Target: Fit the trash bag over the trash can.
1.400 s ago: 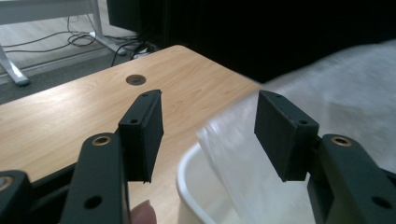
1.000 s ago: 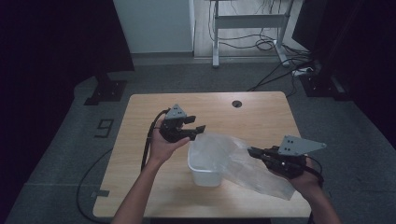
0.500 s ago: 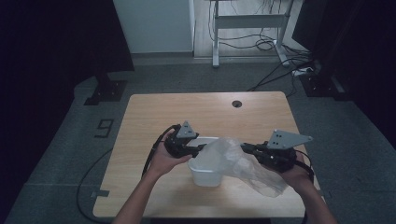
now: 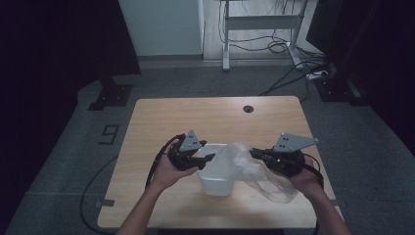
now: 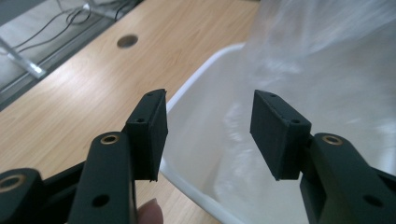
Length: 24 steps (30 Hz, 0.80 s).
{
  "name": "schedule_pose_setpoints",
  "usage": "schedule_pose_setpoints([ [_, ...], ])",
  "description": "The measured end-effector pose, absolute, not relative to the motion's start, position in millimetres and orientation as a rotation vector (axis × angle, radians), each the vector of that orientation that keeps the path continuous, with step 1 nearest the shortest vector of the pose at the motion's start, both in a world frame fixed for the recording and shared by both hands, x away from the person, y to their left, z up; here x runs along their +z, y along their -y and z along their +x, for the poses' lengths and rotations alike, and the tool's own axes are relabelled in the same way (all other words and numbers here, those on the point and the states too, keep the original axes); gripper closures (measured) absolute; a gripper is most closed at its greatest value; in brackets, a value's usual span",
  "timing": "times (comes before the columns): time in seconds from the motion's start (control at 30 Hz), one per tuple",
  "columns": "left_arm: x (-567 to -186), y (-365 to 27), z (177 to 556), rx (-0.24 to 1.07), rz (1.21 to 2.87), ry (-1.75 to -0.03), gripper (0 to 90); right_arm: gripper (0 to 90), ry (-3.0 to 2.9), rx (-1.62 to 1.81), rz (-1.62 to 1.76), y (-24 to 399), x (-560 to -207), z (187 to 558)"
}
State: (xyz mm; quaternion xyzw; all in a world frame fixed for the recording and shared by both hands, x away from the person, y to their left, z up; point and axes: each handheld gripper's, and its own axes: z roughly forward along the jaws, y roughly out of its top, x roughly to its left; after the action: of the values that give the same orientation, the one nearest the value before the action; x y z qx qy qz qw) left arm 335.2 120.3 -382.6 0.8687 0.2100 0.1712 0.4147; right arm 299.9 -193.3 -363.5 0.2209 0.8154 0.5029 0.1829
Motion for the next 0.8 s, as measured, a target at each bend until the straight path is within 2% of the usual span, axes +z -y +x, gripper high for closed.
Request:
schedule_pose_setpoints([
  [0.23,-367,-115,328,0.349,2.123,-0.431,45.7,88.5,-2.299,1.443,0.608,192,-363,299],
  [0.5,-374,-96,333,0.326,2.144,-0.408,47.9,88.5,-2.286,1.478,0.591,192,-362,296],
  [0.6,-377,-92,334,0.321,2.151,-0.396,55.6,88.5,-2.281,1.491,0.583,192,-362,295],
  [0.8,-378,-86,332,0.319,2.165,-0.345,82.2,88.3,-2.279,1.516,0.574,192,-363,294],
])
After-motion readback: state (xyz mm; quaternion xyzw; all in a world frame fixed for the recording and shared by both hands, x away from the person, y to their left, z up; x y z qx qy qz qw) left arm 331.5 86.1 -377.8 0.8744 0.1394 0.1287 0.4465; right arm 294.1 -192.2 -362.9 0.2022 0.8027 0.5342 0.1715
